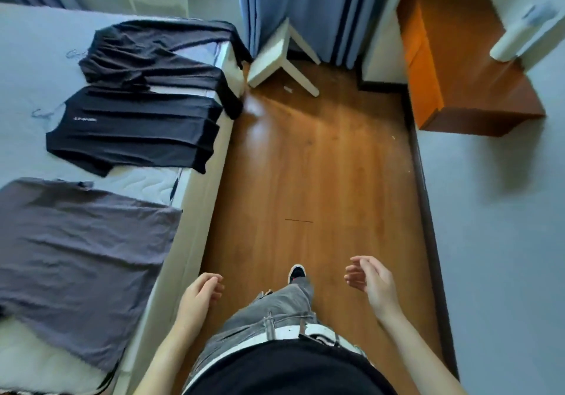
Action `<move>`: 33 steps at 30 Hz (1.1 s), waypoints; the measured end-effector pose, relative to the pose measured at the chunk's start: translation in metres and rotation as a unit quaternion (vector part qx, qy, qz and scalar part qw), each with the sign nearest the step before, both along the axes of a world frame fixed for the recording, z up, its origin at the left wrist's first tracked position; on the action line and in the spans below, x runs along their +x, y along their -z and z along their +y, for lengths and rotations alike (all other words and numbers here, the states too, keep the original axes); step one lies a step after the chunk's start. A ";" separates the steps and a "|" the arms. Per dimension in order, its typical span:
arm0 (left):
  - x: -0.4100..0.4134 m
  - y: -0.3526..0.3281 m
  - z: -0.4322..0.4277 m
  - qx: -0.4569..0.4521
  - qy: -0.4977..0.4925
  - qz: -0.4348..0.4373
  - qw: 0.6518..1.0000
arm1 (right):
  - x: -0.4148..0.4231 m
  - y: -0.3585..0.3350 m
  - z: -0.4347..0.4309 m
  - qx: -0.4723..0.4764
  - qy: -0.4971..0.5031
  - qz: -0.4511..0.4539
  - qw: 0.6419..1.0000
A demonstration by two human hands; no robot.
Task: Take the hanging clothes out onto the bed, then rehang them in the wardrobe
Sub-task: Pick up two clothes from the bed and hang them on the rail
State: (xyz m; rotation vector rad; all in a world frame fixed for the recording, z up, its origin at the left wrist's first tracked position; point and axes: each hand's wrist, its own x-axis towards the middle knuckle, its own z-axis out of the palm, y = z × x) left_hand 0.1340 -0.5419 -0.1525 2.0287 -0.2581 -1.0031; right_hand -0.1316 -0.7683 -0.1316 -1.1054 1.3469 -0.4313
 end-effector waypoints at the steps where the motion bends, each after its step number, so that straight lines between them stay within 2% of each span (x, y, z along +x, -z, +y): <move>1: 0.007 -0.001 -0.024 -0.005 -0.008 0.008 1.000 | 0.009 -0.001 -0.023 0.001 -0.006 0.002 1.000; 9: 0.086 -0.030 -0.210 -0.049 0.014 -0.028 0.998 | 0.074 -0.013 -0.202 -0.012 -0.057 0.046 0.997; 14: 0.140 -0.026 -0.303 -0.059 -0.064 -0.047 0.995 | 0.147 -0.004 -0.325 0.004 -0.106 0.046 0.993; 18: 0.174 -0.019 -0.350 -0.047 -0.180 -0.056 0.981 | 0.238 0.000 -0.419 0.005 -0.191 0.043 0.981; 21: 0.185 -0.023 -0.367 -0.031 -0.282 -0.041 0.958 | 0.317 -0.009 -0.465 0.006 -0.283 0.038 0.958; 25: 0.191 -0.024 -0.366 -0.013 -0.397 -0.029 0.917 | 0.418 -0.020 -0.490 -0.006 -0.428 0.024 0.904; 29: 0.187 -0.018 -0.355 -0.020 -0.523 -0.019 0.852 | 0.510 -0.018 -0.478 0.002 -0.525 0.011 0.851; 33: 0.197 -0.007 -0.339 -0.023 -0.607 0.004 0.795 | 0.592 -0.009 -0.438 0.003 -0.594 0.017 0.805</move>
